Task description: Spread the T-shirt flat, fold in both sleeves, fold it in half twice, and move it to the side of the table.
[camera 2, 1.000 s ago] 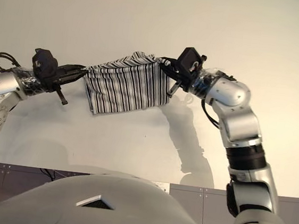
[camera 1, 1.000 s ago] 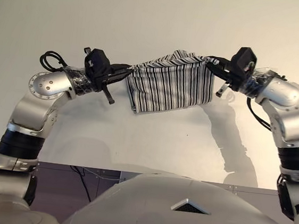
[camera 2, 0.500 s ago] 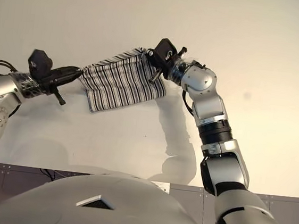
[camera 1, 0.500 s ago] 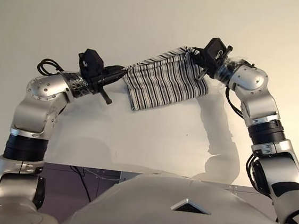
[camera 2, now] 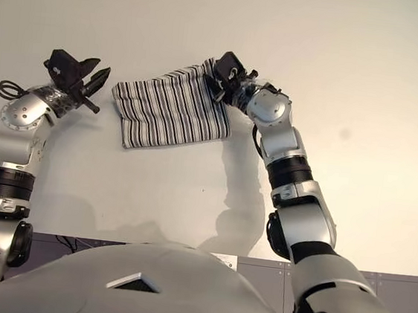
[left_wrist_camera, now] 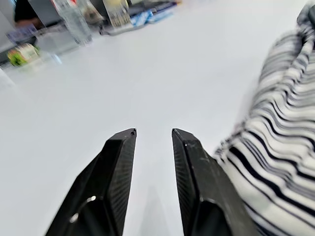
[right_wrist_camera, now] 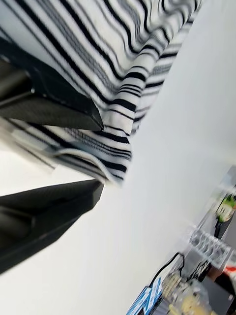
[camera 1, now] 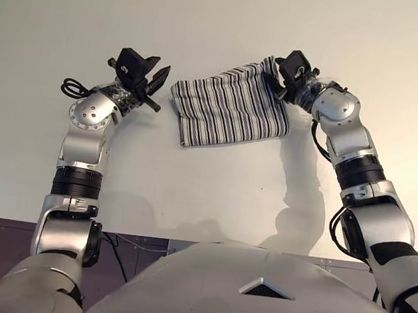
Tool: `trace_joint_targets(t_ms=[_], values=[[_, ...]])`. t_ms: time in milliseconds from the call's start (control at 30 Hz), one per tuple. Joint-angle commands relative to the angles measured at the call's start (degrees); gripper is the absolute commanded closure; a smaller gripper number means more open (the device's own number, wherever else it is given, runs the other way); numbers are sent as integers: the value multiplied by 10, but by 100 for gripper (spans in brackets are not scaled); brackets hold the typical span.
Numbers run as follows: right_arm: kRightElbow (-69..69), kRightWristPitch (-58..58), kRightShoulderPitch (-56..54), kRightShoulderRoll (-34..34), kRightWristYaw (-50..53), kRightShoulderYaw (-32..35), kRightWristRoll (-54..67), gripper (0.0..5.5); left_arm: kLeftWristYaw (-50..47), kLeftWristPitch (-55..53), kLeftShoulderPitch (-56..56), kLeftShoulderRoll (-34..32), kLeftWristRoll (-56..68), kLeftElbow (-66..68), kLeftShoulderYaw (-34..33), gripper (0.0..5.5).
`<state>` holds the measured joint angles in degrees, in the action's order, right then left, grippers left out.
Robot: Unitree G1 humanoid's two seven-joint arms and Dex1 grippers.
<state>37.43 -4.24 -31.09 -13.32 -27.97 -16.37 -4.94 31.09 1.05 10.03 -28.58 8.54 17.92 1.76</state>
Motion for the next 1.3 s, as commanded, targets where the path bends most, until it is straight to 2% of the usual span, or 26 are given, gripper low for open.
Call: trace_joint_targets(t_ms=[33,133,167,233,300,367,467,633,733,800,867,900,967,1100,1233,1300], values=[[163,12,-82,30,80,44,-2,327,-28,29,64,31,-56,137,26,418],[237,12,-124,35,133,98,24,327,-97,26,94,38,-86,216,12,418],[226,1,-124,35,123,111,36,327,-113,23,95,41,-74,219,-7,418],[104,-5,-74,38,36,111,77,327,-133,6,84,54,-26,182,-60,418],[-86,27,16,22,-75,57,110,327,-165,-21,73,75,21,138,-110,418],[-179,52,85,1,-143,-16,92,327,-221,-39,74,111,58,112,-152,418],[-158,87,118,11,-123,-57,41,327,-282,-47,85,164,79,99,-176,418],[-105,168,124,54,-49,-39,34,327,-326,-49,74,213,77,78,-180,418],[-95,219,107,73,13,11,52,327,-337,-54,69,215,77,74,-190,418],[-24,229,62,78,188,120,66,327,-345,-57,66,217,80,66,-197,418],[65,199,8,59,364,271,140,327,-360,-55,66,225,85,64,-207,418],[98,180,-10,47,425,337,184,327,-365,-53,71,230,87,68,-212,418],[150,150,-36,18,490,415,237,327,-378,-49,78,239,89,67,-217,418],[216,92,-60,-35,552,488,275,327,-413,-39,114,248,95,65,-233,418],[258,47,-69,-55,554,504,270,327,-438,-49,144,267,86,39,-218,418],[268,24,-78,-64,517,486,252,327,-450,-52,157,279,76,12,-203,418]])
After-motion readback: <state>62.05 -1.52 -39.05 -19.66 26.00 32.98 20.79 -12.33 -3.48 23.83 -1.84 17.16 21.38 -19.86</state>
